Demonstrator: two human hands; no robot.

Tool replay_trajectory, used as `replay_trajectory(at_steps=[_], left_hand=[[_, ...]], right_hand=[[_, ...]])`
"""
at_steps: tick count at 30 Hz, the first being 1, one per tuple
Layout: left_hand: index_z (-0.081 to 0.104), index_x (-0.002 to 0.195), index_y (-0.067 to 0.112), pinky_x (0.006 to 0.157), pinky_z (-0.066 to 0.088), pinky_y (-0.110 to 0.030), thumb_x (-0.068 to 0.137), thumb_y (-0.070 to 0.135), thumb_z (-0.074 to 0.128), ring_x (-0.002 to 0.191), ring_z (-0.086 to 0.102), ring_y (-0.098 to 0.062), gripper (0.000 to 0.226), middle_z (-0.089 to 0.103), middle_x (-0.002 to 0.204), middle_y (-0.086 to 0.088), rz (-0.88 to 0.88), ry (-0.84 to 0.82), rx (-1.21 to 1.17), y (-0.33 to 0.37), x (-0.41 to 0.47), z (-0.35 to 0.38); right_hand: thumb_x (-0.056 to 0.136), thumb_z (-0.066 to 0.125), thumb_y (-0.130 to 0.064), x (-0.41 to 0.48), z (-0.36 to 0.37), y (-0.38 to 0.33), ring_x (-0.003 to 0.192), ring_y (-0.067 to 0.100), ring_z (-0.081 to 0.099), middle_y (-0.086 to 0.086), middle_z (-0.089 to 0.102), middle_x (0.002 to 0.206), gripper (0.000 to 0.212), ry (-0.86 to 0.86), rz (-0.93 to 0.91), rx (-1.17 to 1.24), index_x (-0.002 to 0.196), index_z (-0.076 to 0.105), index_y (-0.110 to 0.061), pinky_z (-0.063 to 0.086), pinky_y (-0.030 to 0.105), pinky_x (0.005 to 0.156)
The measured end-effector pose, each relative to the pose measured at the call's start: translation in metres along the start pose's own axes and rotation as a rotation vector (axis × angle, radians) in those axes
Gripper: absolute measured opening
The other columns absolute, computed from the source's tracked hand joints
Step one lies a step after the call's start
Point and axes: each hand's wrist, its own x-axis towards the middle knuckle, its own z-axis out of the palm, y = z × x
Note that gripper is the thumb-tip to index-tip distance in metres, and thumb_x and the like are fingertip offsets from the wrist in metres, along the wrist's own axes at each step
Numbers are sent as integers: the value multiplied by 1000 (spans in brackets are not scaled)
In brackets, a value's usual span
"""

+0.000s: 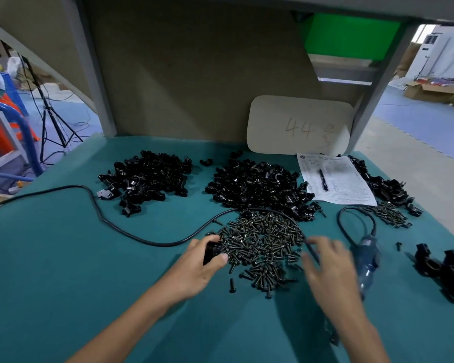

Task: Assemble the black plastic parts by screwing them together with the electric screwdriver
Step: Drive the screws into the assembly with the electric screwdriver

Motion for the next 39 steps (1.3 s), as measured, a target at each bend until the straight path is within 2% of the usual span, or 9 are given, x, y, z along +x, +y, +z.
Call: replay_trajectory(at_steps=[3, 8, 14, 18, 23, 26, 28, 32, 39], left_hand=[[36, 116, 51, 75, 47, -26, 76, 82, 45, 96, 60, -4, 51, 57, 117, 15, -27, 93, -59, 2, -3, 3], [56, 99, 40, 60, 45, -20, 85, 65, 61, 68, 58, -1, 29, 66, 85, 17, 50, 232, -38, 3, -9, 7], [58, 101, 39, 59, 46, -18, 89, 62, 56, 70, 60, -4, 26, 65, 84, 17, 102, 245, -33, -4, -11, 15], [60, 94, 38, 68, 45, -19, 84, 61, 58, 87, 58, -4, 25, 60, 91, 22, 128, 328, 7, -9, -11, 20], [62, 90, 39, 71, 45, -17, 82, 64, 69, 90, 58, -2, 27, 60, 93, 25, 145, 364, 11, -10, -9, 18], [65, 93, 37, 71, 41, -15, 87, 58, 68, 93, 56, -2, 22, 57, 99, 31, 195, 366, 42, -10, -7, 18], [67, 94, 35, 73, 40, -14, 89, 54, 68, 94, 55, -3, 20, 61, 94, 27, 231, 383, 65, -9, -7, 19], [70, 95, 28, 77, 41, -14, 90, 46, 71, 90, 55, -5, 18, 63, 87, 22, 286, 412, 130, -10, -7, 20], [65, 100, 32, 79, 42, -17, 91, 58, 59, 92, 55, -5, 29, 63, 92, 22, 338, 372, 153, -10, -10, 21]], right_hand=[[104, 55, -33, -9, 23, -17, 95, 7, 59, -9, 54, 111, 28, -258, -174, 0, 130, 62, -28, 49, 25, 86], [110, 42, -28, 0, 39, -22, 90, 15, 54, -6, 51, 104, 28, -268, -176, -119, 129, 62, -26, 36, 28, 72], [108, 43, -24, 10, 38, -28, 87, 18, 56, -3, 54, 98, 17, -309, -170, -202, 113, 59, -20, 45, 31, 75], [105, 42, -16, 10, 39, -31, 89, 21, 54, -2, 55, 99, 18, -316, -173, -190, 112, 58, -18, 46, 33, 78], [104, 52, -25, 15, 35, -31, 79, 14, 58, -6, 58, 87, 9, -300, -138, -158, 98, 58, -22, 40, 30, 68], [102, 60, -24, 15, 31, -29, 80, 5, 58, -12, 62, 82, 8, -225, -89, 18, 94, 60, -26, 46, 31, 76], [100, 63, -26, 9, 29, -33, 80, 4, 64, -13, 67, 83, 3, -207, -41, 280, 99, 64, -29, 53, 27, 74], [100, 65, -17, -9, 40, -48, 78, 12, 73, -6, 75, 91, 13, -380, 60, 804, 103, 73, -27, 56, 22, 69], [101, 64, -11, -16, 55, -60, 84, 14, 72, -3, 75, 93, 17, -434, 53, 974, 102, 77, -21, 59, 27, 75]])
